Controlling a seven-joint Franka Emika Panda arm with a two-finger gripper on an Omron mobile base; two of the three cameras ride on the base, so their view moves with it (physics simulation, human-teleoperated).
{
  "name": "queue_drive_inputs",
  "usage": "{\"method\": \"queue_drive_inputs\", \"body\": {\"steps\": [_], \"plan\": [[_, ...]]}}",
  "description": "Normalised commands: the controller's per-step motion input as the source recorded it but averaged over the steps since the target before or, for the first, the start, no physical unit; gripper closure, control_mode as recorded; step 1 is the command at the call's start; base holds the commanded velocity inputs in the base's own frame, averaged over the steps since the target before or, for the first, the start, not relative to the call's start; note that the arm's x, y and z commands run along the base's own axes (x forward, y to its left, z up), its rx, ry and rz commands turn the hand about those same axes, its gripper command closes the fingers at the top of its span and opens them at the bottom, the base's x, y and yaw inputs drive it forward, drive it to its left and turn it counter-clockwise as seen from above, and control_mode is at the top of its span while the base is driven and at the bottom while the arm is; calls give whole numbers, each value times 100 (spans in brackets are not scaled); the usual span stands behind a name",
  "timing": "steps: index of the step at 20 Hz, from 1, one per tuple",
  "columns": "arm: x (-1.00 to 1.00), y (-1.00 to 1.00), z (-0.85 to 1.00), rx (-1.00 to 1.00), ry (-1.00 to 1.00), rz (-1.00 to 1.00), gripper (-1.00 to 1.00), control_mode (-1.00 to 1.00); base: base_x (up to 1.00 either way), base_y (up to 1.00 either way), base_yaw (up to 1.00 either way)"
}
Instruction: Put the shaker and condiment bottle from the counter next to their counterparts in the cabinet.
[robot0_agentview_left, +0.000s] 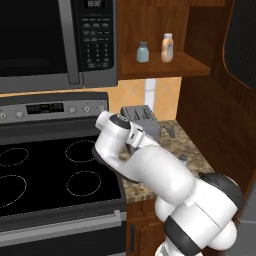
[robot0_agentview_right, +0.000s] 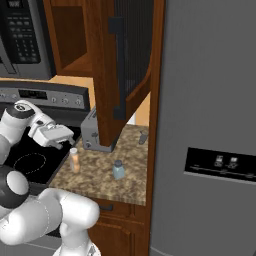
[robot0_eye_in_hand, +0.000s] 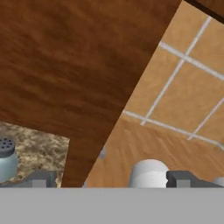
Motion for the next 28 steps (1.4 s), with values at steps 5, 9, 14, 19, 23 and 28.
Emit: {"method": "queue_drive_inputs", "body": {"steps": [5,9,14,19,23,28], "plan": [[-6,9,-1,-4,-13,-7,-100,-100,0,0,0],[-18,24,-17,-9,-17,-10,-100,-100,0,0,0],[-2,10,-5,-2,-8,-7,-100,-100,0,0,0],[1,0,-37,0,-3,0,-100,-100,0,0,0],[5,0,-51,-1,-4,0,-100,-100,0,0,0],[0,0,-10,0,0,0,-100,-100,0,0,0]]}}
